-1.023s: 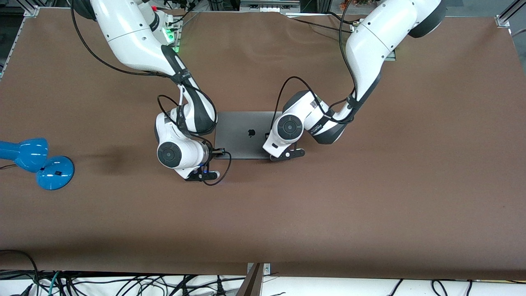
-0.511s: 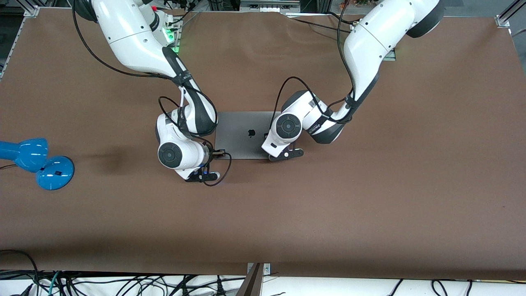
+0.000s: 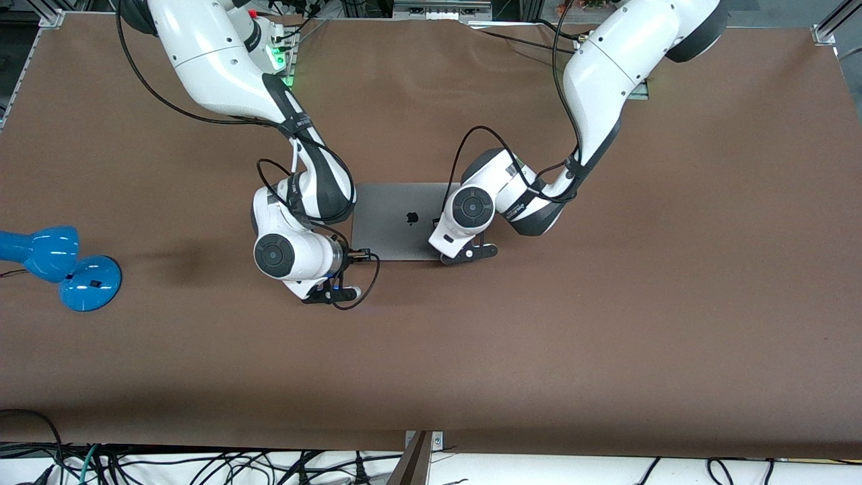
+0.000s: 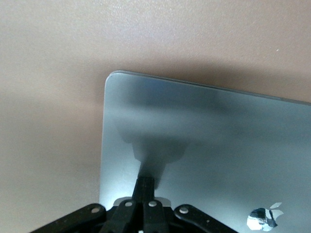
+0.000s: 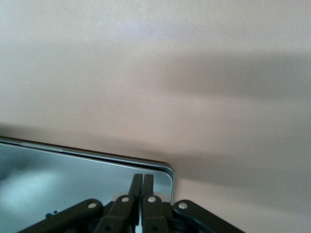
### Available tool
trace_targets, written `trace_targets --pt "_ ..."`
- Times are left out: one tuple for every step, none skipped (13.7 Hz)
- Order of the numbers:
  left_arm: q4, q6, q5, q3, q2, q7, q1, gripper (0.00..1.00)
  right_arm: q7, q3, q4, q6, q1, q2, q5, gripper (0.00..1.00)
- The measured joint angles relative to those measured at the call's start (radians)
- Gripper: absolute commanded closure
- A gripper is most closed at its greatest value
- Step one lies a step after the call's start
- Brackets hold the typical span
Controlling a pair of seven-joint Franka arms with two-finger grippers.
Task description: Close laptop with both arms from behind
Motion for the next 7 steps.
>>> trace_targets --pt "0.006 0.000 0.000 0.001 0.000 0.000 0.001 0.31 0.000 0.000 0.015 -0.007 -0.007 0.000 0.000 0.21" --pt "0.015 0.000 0.001 0.002 -0.002 0.000 0.003 0.00 0.000 -0.001 0.030 -0.018 -0.017 0.000 0.000 0.16" --pt "0.023 -0.003 0.001 0.002 -0.007 0.000 0.006 0.00 0.000 -0.005 0.045 -0.037 -0.028 -0.002 -0.003 0.08" --pt "0.030 -0.018 0.001 0.002 -0.016 0.001 0.010 0.00 0.000 -0.014 0.063 -0.063 -0.037 -0.006 -0.015 0.03" --pt "0.037 -0.042 0.001 0.002 -0.029 0.002 0.014 0.00 -0.002 -0.029 0.083 -0.093 -0.042 -0.013 -0.041 0.01" --pt "0.042 -0.071 0.001 0.002 -0.048 0.007 0.018 0.00 -0.003 -0.041 0.102 -0.124 -0.048 -0.029 -0.077 0.01" --pt "0.044 -0.104 0.001 0.002 -0.071 0.020 0.023 0.00 -0.003 -0.051 0.117 -0.155 -0.052 -0.052 -0.117 0.00"
